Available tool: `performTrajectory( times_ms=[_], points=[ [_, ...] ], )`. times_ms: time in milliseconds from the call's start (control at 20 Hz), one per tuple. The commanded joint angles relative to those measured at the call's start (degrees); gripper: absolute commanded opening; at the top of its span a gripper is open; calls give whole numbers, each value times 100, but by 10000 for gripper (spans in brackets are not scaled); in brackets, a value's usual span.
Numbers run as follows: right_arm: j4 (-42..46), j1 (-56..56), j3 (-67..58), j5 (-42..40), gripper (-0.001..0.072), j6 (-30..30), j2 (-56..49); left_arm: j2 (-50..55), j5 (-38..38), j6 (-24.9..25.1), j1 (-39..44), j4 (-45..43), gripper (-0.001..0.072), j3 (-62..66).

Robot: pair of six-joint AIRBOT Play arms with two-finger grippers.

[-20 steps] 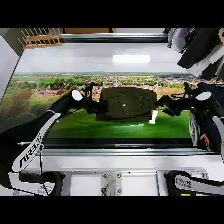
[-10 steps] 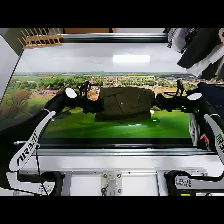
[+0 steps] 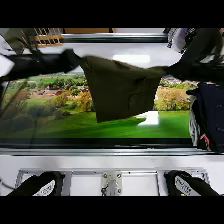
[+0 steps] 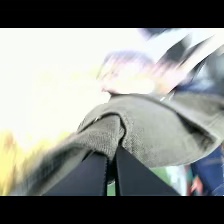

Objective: Fold the clothes and pants, and hang the long-sleeved shirts on hangers.

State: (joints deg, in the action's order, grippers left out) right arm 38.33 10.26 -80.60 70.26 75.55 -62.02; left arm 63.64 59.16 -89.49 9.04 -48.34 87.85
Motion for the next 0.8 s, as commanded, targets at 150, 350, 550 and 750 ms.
performTrajectory(
  times_ms=[150,350,550,750],
  points=[
    [9,-2,-389,509,43,1019,1893,-1853,-70,-177,192,-11,25,592],
    [4,-4,-387,857,43,1784,2339,-2603,-358,-684,369,-13,25,13],
    [229,-13,-214,1169,43,2516,2098,-2765,-713,-1449,365,-804,25,-1027],
    [1329,-575,566,1036,42,2516,1091,-1471,-905,-1832,334,-1467,25,-1967]
  ],
)
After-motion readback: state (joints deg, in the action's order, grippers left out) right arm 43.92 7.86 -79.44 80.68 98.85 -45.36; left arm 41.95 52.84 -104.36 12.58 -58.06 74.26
